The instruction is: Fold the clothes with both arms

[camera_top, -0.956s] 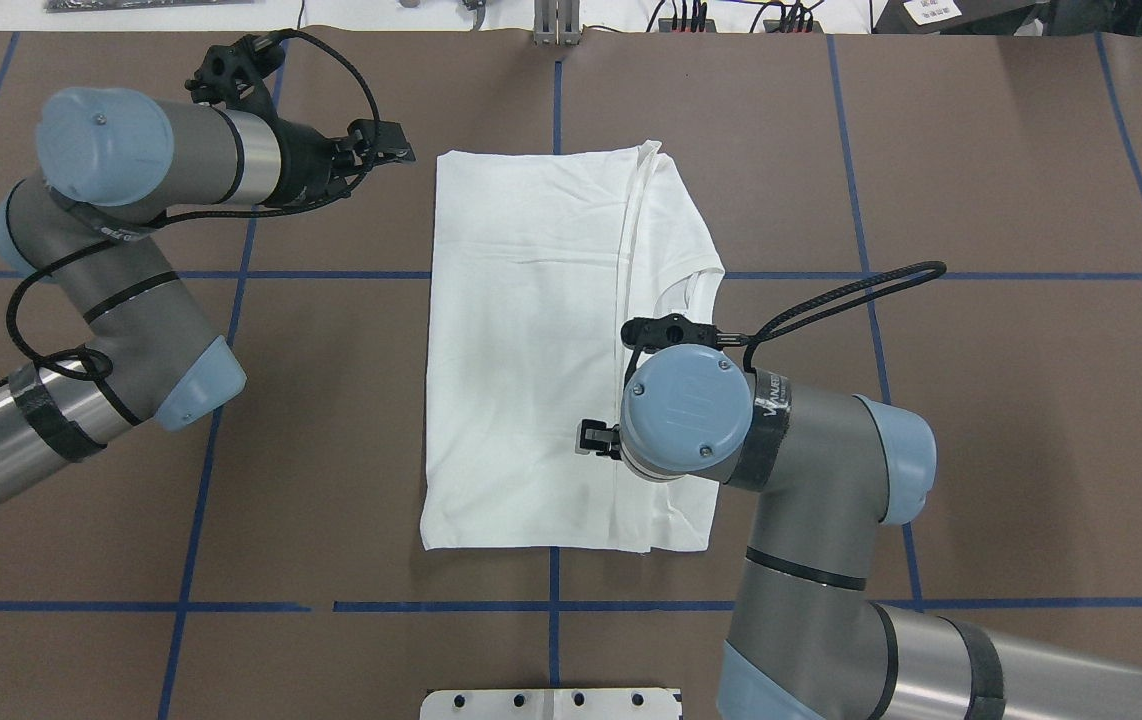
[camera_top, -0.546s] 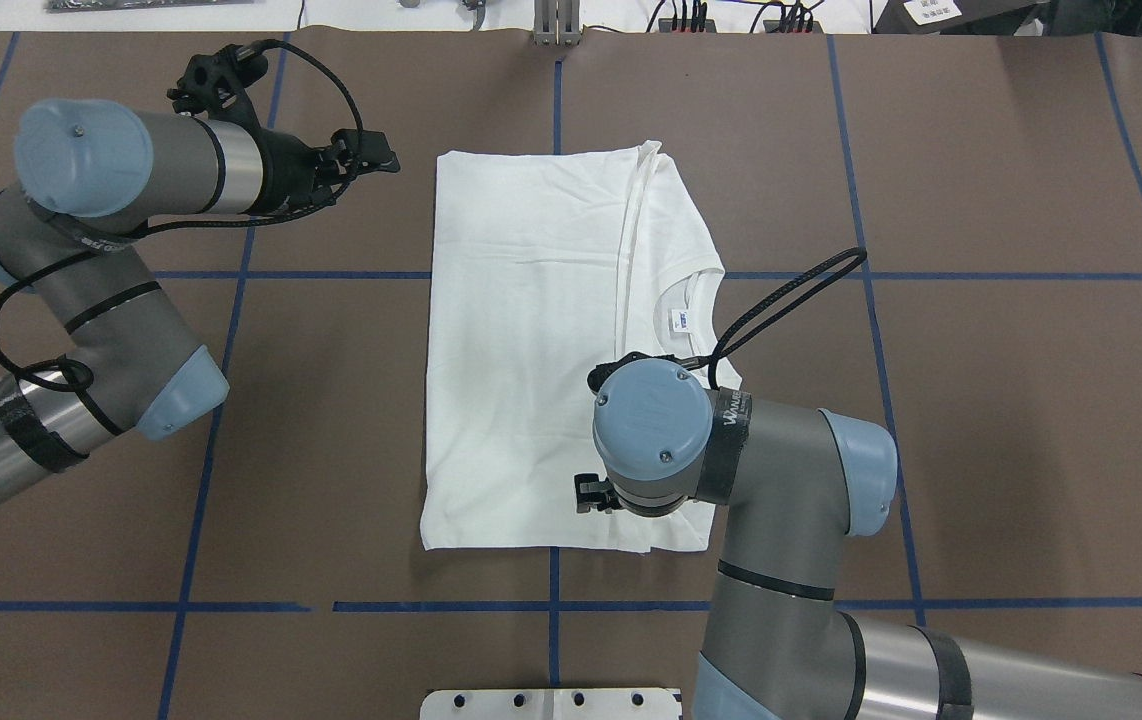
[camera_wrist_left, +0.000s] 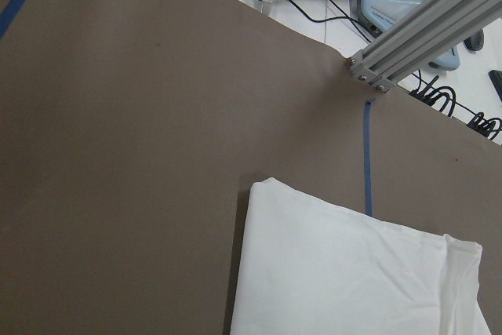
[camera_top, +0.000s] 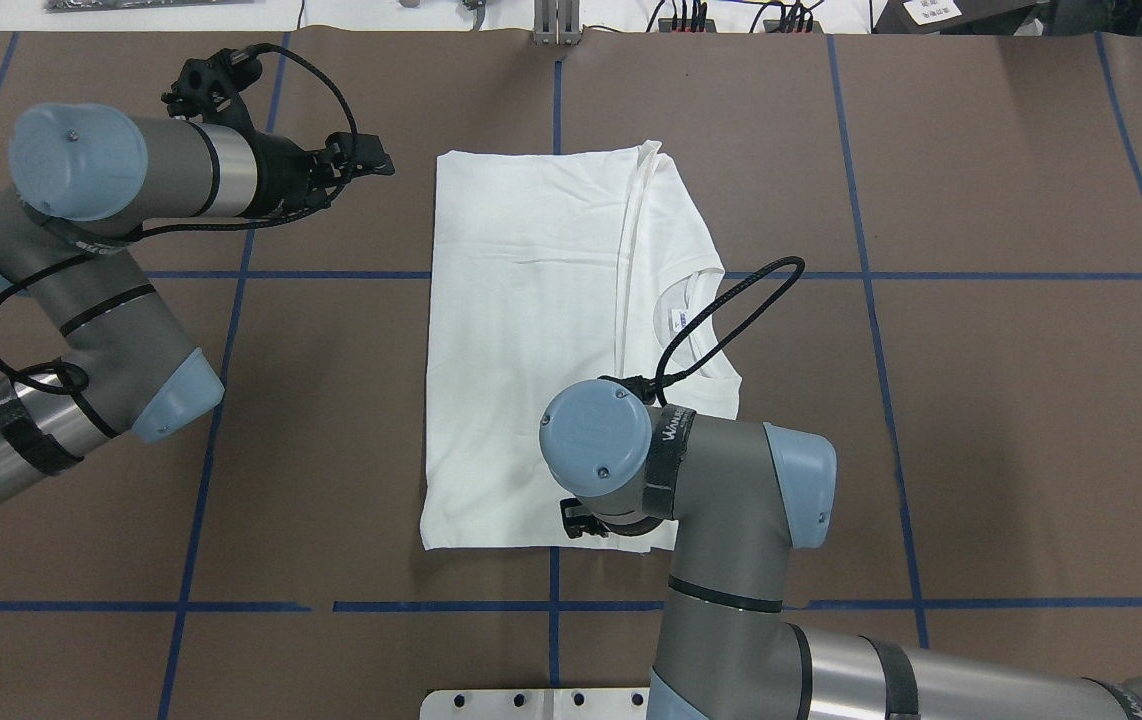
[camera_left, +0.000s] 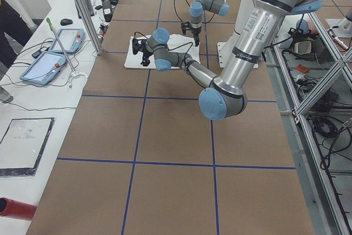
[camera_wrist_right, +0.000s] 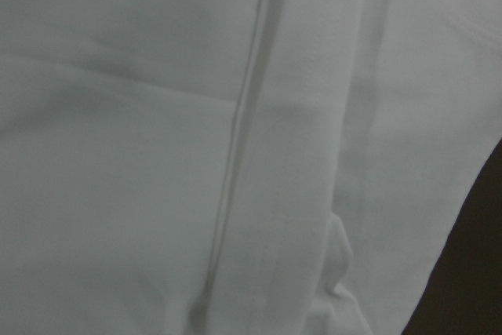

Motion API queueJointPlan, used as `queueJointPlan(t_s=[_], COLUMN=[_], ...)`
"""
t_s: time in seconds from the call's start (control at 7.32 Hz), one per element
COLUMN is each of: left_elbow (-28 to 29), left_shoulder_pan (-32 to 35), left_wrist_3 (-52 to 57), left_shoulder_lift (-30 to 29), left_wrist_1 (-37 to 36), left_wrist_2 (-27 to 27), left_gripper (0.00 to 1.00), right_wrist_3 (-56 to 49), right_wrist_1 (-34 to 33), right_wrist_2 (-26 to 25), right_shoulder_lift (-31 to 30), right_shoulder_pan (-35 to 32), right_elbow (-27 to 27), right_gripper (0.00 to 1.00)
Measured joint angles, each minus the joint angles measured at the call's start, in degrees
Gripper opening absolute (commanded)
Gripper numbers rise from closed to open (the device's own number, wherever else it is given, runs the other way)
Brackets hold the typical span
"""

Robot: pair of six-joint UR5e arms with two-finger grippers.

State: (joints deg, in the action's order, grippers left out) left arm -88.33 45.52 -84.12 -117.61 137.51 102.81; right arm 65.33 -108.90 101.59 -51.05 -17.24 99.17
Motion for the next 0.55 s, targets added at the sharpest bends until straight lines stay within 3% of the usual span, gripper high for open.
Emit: queueJointPlan(t_s=[0.27, 0.55], left_elbow=[-0.03, -0.04], left_shoulder_pan=[-0.07, -0.08], left_wrist_3=[-0.09, -0.33], left_shoulder_lift=[0.01, 0.00], left_wrist_1=[0.03, 0.04], left_wrist_2=[0.02, -0.04], left_gripper=[1.00, 1.00], right_wrist_3=[-2.57, -7.38], right_wrist_1=[-1.98, -3.34], right_wrist_2=[-1.33, -2.01], right_shoulder_lift=[-0.37, -5.27], right_shoulder_pan=[0.23, -2.17], right_elbow=[-0.65, 3.55], right_gripper=[1.00, 1.00])
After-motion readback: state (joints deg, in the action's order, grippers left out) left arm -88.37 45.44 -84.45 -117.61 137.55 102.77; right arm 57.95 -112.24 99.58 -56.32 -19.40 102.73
